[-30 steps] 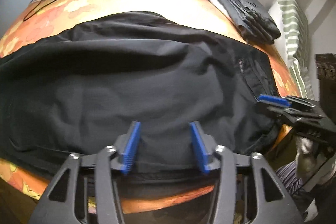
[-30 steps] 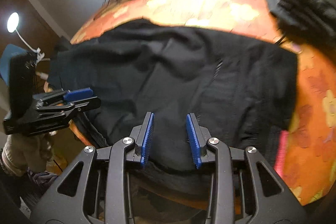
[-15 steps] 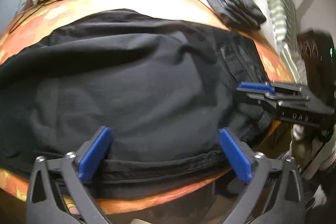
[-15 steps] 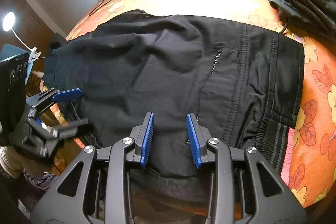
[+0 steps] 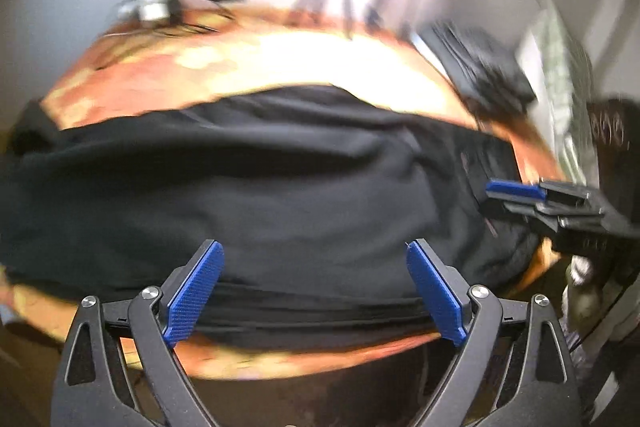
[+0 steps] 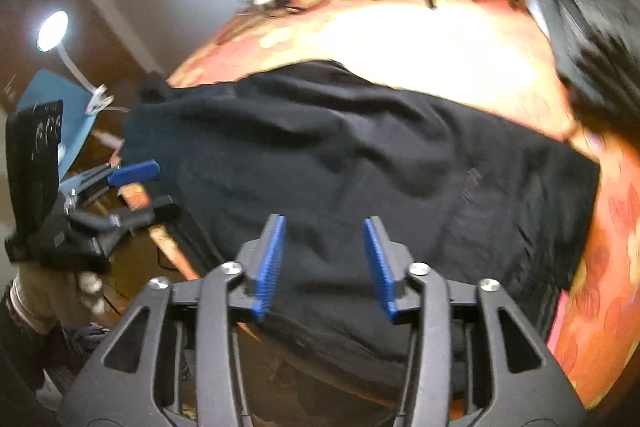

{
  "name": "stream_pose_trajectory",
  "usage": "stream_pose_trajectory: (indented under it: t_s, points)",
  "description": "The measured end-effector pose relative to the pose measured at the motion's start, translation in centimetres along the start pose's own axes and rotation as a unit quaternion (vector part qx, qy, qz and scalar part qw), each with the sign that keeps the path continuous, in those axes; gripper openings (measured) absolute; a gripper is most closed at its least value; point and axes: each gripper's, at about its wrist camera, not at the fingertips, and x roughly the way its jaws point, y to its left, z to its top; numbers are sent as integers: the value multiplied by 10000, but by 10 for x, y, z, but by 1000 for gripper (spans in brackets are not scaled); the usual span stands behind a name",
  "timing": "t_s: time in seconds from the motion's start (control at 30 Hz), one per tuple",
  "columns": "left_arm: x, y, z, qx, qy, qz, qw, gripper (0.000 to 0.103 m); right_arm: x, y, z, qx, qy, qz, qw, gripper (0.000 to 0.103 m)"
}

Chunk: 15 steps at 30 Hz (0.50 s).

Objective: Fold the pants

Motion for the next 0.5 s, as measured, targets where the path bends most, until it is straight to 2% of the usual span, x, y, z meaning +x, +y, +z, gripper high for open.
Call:
stream_pose_trajectory:
  t_s: [0.17,0.3,0.5]
  points:
    - [-36,73,-4,-775,-369,387,9956,87,16,35,41,-716,-16,-44,9974,51]
    - [-56,129,-11,-1473,-594,691,9849,81,39,39,82,-825,18,96,9965,52]
    - [-61,189,-19,-1973,-655,1281,9697,80,98,20,138,-741,275,-221,9966,52]
